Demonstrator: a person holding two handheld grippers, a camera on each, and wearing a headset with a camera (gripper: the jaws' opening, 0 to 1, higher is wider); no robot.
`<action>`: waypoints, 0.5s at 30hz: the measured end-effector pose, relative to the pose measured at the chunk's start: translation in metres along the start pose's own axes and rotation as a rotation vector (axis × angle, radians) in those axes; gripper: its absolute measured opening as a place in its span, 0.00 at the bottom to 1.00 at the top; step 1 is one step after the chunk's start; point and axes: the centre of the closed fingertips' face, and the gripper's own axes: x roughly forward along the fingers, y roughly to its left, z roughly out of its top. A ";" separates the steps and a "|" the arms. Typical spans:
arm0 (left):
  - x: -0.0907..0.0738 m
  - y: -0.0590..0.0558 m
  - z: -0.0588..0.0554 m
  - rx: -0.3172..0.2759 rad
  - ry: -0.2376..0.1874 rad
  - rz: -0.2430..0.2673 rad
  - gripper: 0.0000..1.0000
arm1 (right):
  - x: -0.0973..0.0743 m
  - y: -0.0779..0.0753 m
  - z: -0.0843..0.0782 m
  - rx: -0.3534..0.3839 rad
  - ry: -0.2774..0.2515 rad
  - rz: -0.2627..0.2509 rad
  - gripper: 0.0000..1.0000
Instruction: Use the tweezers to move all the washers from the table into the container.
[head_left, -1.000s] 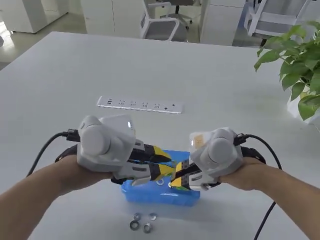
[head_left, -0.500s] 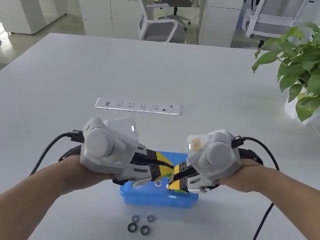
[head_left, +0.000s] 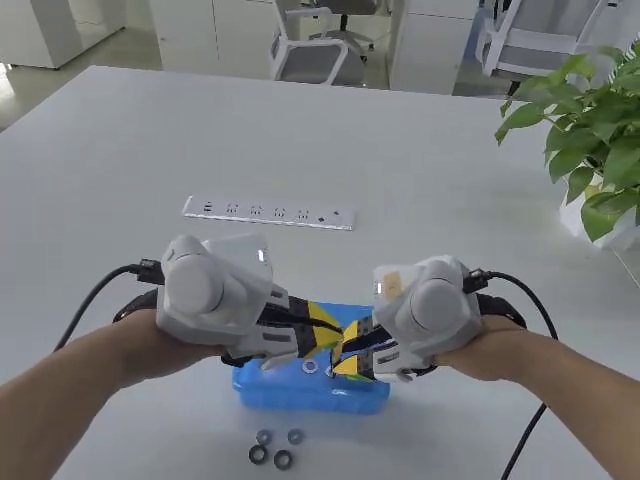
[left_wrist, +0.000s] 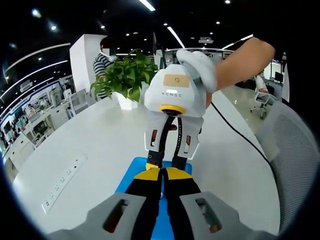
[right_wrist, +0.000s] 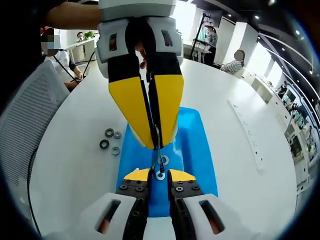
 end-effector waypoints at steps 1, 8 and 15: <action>0.000 0.000 0.000 -0.001 -0.001 0.001 0.05 | -0.002 0.000 0.001 -0.004 0.000 -0.005 0.14; -0.002 0.000 0.007 -0.016 -0.022 -0.002 0.05 | -0.015 -0.002 0.006 0.010 -0.014 -0.036 0.18; -0.008 0.002 0.011 -0.014 -0.024 0.006 0.05 | -0.028 -0.001 0.006 0.044 -0.024 -0.066 0.20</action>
